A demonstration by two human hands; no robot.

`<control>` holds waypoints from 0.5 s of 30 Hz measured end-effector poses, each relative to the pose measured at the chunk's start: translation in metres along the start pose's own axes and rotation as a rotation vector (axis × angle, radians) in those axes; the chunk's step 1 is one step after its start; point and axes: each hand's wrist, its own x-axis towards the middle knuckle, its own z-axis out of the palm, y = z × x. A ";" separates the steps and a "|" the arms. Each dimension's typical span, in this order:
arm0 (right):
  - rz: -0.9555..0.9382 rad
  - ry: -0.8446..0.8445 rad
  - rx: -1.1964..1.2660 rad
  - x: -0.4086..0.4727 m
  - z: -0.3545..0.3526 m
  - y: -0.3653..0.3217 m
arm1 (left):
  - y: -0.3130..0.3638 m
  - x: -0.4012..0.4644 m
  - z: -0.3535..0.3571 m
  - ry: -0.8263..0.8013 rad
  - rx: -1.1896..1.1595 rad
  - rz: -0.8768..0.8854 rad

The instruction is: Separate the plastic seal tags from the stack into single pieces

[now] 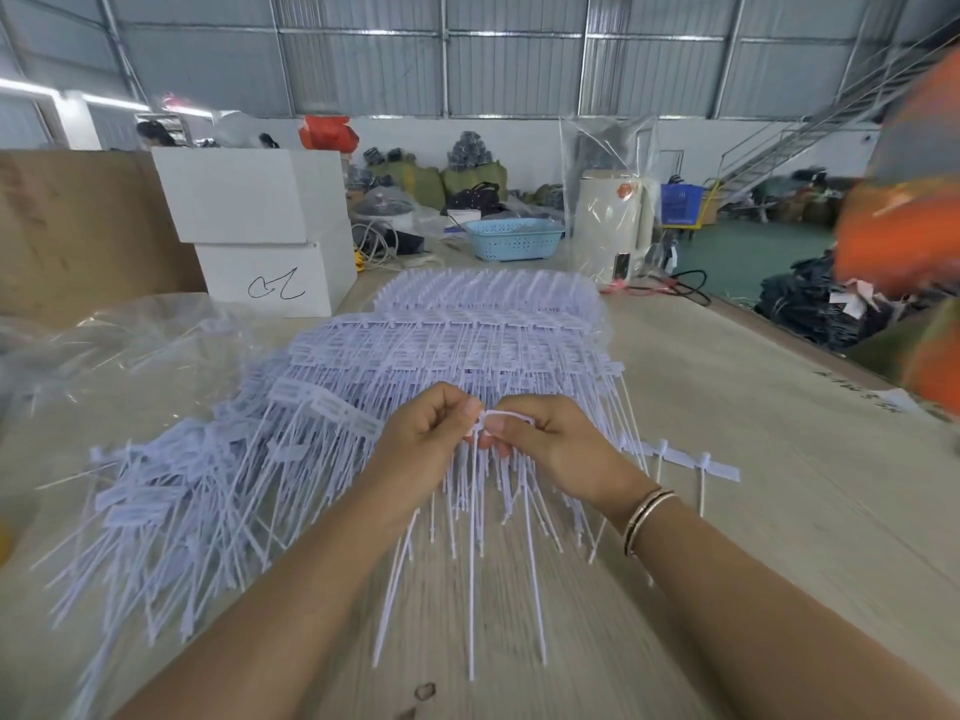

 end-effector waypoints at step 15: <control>0.067 -0.100 0.023 0.001 -0.010 -0.001 | -0.013 0.004 0.008 -0.072 0.300 0.102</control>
